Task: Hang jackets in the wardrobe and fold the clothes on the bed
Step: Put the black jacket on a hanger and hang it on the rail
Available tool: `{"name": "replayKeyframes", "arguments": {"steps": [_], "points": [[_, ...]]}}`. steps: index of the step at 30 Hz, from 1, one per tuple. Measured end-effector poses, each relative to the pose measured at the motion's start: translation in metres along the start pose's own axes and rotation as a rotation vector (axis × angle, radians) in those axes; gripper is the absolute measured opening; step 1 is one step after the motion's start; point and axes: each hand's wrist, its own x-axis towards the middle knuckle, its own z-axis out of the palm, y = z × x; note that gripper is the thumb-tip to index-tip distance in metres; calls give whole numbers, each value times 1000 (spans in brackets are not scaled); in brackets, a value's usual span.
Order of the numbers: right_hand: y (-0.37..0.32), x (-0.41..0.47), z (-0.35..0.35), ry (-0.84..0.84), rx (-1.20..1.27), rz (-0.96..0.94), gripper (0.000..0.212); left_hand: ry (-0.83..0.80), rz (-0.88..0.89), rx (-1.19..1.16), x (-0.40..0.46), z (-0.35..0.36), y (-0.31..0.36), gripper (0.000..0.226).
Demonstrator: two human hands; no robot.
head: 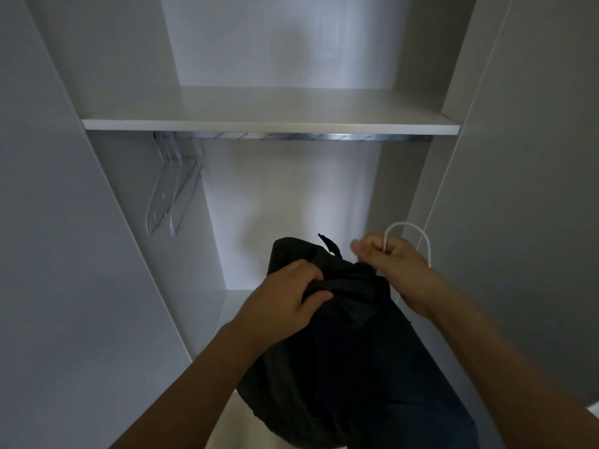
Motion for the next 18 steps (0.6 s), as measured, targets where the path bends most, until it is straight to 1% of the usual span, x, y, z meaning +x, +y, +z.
{"name": "replayKeyframes", "arguments": {"steps": [2, 3, 6, 9, 12, 15, 16, 18], "points": [[5, -2, -2, -79, -6, -30, 25, 43, -13, 5, 1, -3, 2, 35], [7, -3, -3, -111, -43, -34, 24, 56, -15, 4, 1, -4, 2, 37], [10, -6, -7, -209, -147, -51, 26, 41, -26, -60, 1, -7, 2, 29], [8, -9, -9, -285, -266, -79, 18, 8, -88, -170, 0, -11, 4, 22], [16, -9, -10, -269, -396, -145, 12, 4, -144, -224, -3, -10, 4, 14], [23, -6, -12, -304, -491, -174, 22, 12, -166, -248, -5, -8, 4, 9], [24, -5, -12, -312, -527, -177, 21, 12, -167, -253, -5, -8, 6, 9], [23, -6, -9, -293, -518, -159, 8, 11, -161, -263, -4, -7, 9, 12]]}}
